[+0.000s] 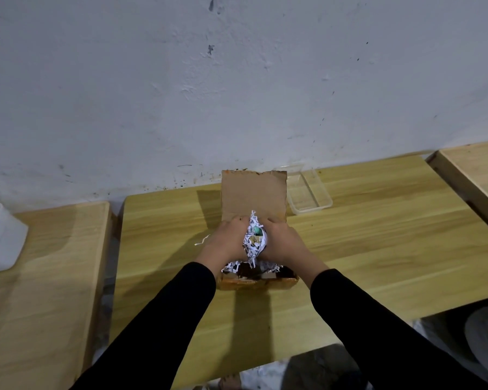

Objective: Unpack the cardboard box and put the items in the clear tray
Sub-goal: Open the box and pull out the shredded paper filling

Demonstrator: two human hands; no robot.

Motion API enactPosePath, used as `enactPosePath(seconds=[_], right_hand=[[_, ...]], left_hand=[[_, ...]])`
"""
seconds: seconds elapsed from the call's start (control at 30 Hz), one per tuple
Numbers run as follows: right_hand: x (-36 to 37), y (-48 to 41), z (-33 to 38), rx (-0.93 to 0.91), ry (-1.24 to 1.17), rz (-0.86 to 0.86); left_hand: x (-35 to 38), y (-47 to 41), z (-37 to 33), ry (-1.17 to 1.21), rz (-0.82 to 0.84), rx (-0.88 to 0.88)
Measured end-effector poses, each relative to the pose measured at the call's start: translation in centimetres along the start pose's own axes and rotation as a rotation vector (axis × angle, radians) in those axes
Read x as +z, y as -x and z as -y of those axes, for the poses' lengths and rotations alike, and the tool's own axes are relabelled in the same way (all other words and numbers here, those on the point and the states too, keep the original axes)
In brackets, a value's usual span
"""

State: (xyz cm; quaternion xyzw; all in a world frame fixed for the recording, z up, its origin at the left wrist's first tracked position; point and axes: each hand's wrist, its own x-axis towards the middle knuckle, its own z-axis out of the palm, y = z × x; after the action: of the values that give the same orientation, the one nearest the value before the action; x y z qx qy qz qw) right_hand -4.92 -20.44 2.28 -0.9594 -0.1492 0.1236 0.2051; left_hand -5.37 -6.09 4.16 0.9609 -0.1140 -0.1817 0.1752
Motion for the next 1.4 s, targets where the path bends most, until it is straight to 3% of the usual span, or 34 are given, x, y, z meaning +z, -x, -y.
enactPosePath(seconds=[0.3, 0.53, 0.83, 1.07, 1.4], right_hand=[[-6.5, 0.6, -1.5, 0.037, 0.138, 0.006], [-13.8, 3.1, -9.3, 0.125, 0.136, -0.067], [-11.8, 7.6, -23.6, 0.275, 0.055, 0.046], [-8.1, 7.8, -27.3, 0.258, 0.006, 0.071], [-7.7, 7.5, -27.0, 0.194, -0.159, 0.137]], left_hand=[[-2.9, -1.8, -4.1, 0.013, -0.051, 0.076], [-3.9, -6.6, -13.8, 0.012, -0.065, 0.223], [6.3, -12.2, -23.9, 0.041, 0.119, 0.270], [11.1, -13.8, -23.8, -0.020, 0.185, 0.179], [10.1, -12.8, -21.6, -0.041, 0.255, 0.121]])
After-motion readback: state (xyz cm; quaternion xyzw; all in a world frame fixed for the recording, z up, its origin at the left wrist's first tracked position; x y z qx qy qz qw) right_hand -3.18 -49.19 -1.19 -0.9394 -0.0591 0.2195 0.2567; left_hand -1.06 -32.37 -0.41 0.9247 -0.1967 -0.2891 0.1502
